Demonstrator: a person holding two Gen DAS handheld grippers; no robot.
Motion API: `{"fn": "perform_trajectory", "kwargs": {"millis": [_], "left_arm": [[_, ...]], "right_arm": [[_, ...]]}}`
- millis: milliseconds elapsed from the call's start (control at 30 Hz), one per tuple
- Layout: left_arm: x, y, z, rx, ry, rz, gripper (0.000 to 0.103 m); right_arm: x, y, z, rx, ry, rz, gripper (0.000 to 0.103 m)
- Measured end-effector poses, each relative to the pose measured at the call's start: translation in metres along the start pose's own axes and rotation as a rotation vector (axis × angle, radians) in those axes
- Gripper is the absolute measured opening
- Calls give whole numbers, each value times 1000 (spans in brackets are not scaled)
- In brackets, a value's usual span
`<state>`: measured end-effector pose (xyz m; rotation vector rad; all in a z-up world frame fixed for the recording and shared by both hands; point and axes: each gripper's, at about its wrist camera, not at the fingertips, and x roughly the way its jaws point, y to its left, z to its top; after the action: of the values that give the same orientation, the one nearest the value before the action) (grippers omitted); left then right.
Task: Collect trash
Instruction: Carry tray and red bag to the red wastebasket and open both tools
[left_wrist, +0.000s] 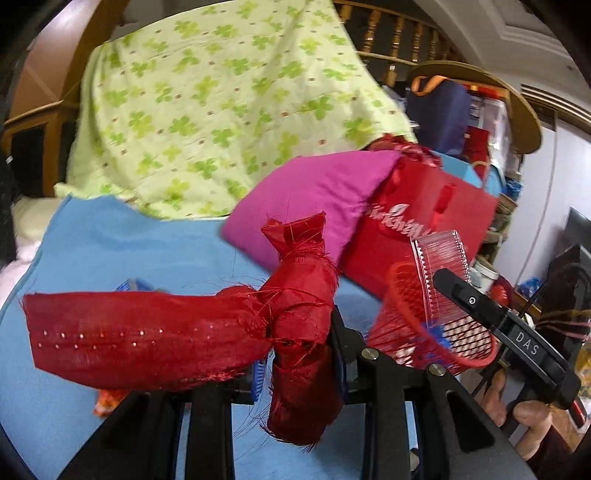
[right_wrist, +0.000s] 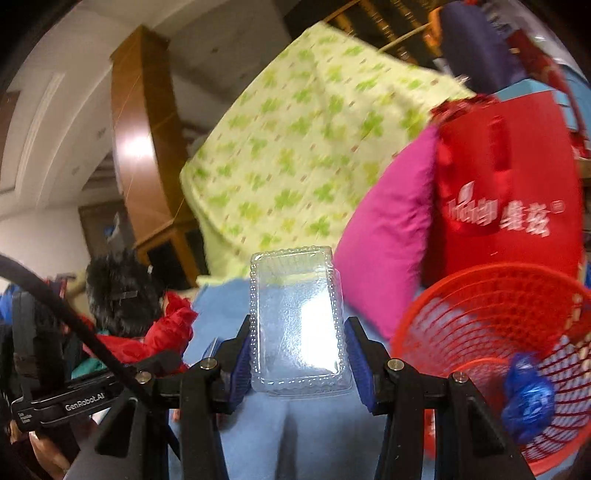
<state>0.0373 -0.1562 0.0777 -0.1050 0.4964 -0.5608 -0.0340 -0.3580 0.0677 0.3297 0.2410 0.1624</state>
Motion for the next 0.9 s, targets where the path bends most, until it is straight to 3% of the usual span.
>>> {"fn": "perform_trajectory", "kwargs": {"millis": [367, 667, 767, 833, 900], "left_arm": [[39, -96, 41, 131, 10, -148, 32], [86, -159, 45, 149, 90, -242, 33], [95, -167, 41, 149, 116, -244, 41], [100, -168, 38, 144, 132, -234, 58], [99, -166, 36, 138, 118, -223, 64]], "right_arm": [[-61, -92, 22, 242, -151, -188, 50], [-81, -149, 19, 460, -146, -220, 50], [-78, -157, 19, 497, -131, -218, 52], [-76, -160, 18, 530, -111, -210, 54], [-73, -161, 17, 548, -102, -210, 63]]}}
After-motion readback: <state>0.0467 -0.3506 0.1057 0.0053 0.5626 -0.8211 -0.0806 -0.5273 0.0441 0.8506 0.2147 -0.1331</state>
